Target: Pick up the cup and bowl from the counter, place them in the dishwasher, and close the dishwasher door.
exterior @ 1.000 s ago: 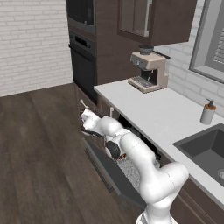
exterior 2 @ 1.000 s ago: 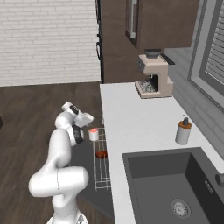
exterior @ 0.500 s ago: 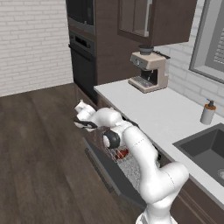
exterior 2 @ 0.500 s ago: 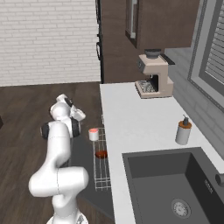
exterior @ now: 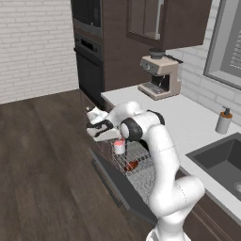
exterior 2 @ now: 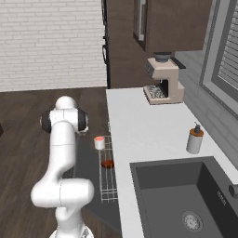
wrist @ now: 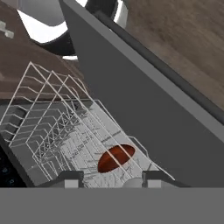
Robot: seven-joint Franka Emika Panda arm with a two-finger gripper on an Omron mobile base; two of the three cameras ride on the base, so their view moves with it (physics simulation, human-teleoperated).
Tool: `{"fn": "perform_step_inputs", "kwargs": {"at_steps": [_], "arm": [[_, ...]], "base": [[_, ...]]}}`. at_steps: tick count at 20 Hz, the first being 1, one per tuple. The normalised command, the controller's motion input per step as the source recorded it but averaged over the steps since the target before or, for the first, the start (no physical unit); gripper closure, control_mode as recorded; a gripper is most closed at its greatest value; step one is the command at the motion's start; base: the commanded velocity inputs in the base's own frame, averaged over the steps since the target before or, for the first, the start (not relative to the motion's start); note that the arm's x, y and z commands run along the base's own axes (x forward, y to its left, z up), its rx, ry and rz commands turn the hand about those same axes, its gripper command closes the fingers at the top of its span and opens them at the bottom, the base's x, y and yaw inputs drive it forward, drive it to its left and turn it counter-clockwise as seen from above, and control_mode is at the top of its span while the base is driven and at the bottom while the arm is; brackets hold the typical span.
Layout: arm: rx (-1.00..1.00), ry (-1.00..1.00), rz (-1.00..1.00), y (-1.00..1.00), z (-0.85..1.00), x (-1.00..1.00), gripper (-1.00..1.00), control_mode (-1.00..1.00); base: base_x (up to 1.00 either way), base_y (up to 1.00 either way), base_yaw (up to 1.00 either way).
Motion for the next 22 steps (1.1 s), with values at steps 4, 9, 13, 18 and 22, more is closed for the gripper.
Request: {"fn": "perform_step_inputs", "kwargs": {"at_steps": [4, 9, 13, 18, 22], "arm": [[0.37, -0.35, 0.00, -0.12, 0.01, -1.00, -1.00, -1.00], [0.09, -0.44, 0.02, 0.14, 0.78, -1.00, -1.00, -1.00], [0.00, -0.17, 0.03, 0.41, 0.53, -1.00, -1.00, -1.00], [0.00, 0.01, 0.00, 0.60, 0.35, -0.64, -1.00, -1.00], [0.00, 0.04, -0.01, 0.61, 0.18, -0.20, -1.00, -1.00]], "base": [[0.00, 0.00, 0.00], [0.00, 0.00, 0.00], [0.00, 0.00, 0.00], [0.00, 0.00, 0.00], [0.00, 0.00, 0.00]]}}
